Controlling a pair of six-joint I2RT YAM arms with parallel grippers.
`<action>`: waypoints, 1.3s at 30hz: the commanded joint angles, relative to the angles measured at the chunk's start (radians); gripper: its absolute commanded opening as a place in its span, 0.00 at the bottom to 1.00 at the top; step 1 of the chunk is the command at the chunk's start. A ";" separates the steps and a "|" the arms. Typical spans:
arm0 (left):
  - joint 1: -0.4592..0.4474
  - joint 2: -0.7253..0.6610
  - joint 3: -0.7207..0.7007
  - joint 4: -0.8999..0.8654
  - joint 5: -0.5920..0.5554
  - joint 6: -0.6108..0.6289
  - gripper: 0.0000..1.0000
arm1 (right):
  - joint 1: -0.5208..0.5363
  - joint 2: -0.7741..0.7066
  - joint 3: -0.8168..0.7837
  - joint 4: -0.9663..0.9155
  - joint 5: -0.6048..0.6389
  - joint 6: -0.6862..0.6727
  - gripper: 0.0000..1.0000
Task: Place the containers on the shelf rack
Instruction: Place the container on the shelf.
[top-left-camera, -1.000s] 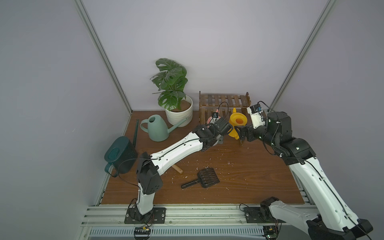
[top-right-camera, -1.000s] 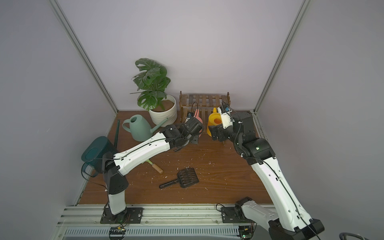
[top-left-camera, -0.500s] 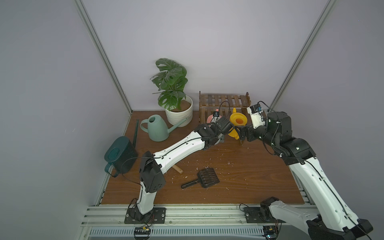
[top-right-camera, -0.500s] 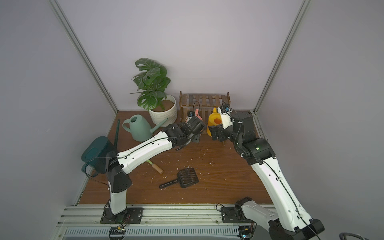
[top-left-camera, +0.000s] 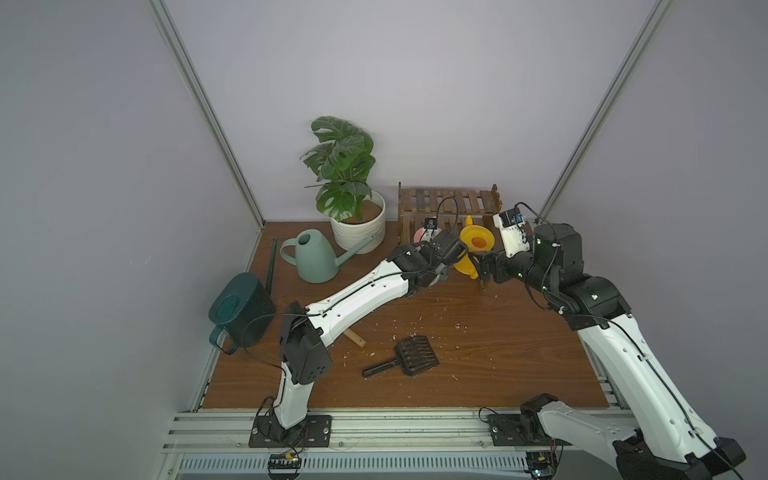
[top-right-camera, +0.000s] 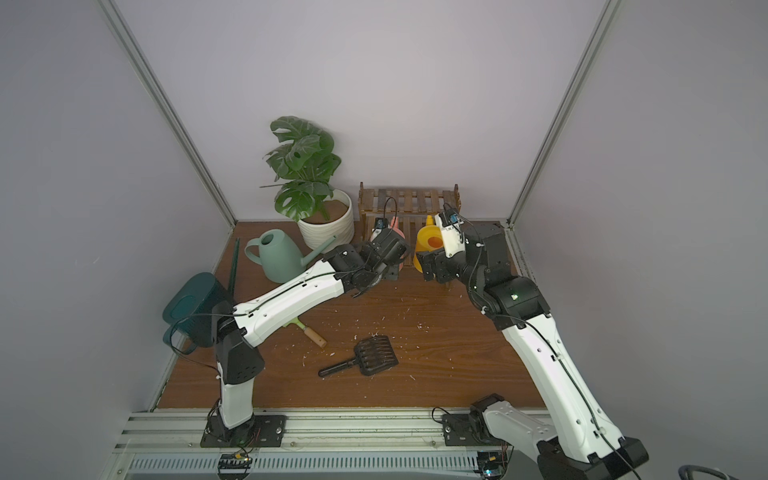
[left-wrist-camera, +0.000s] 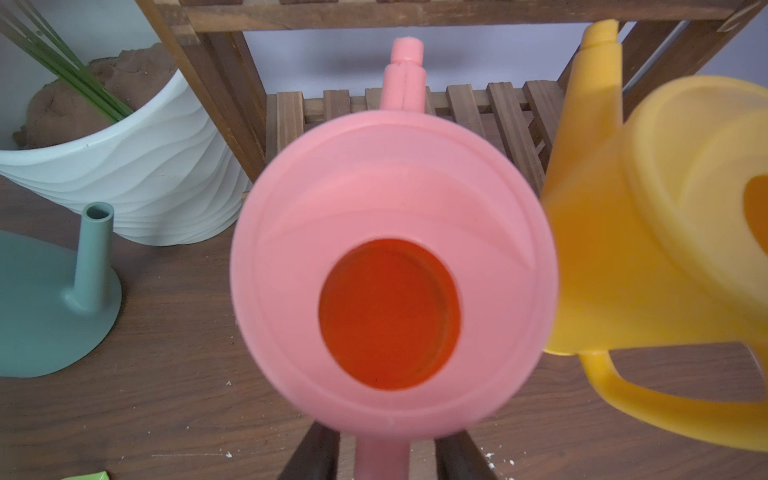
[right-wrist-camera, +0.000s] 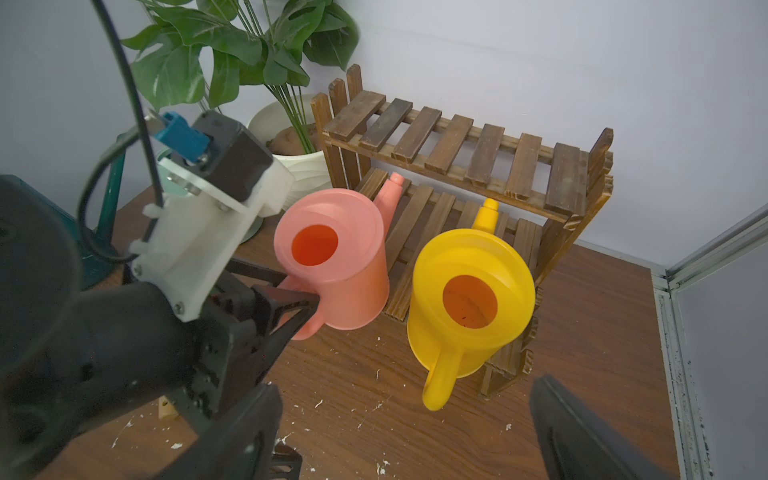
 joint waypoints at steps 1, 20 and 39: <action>0.014 0.017 0.039 0.001 -0.035 0.000 0.41 | -0.004 -0.020 -0.014 0.008 -0.007 0.014 0.96; 0.031 0.074 0.090 0.006 -0.054 0.010 0.42 | -0.004 -0.035 -0.017 -0.001 -0.007 0.023 0.96; 0.042 0.116 0.140 0.010 -0.042 0.019 0.44 | -0.003 -0.036 -0.017 -0.005 -0.004 0.023 0.96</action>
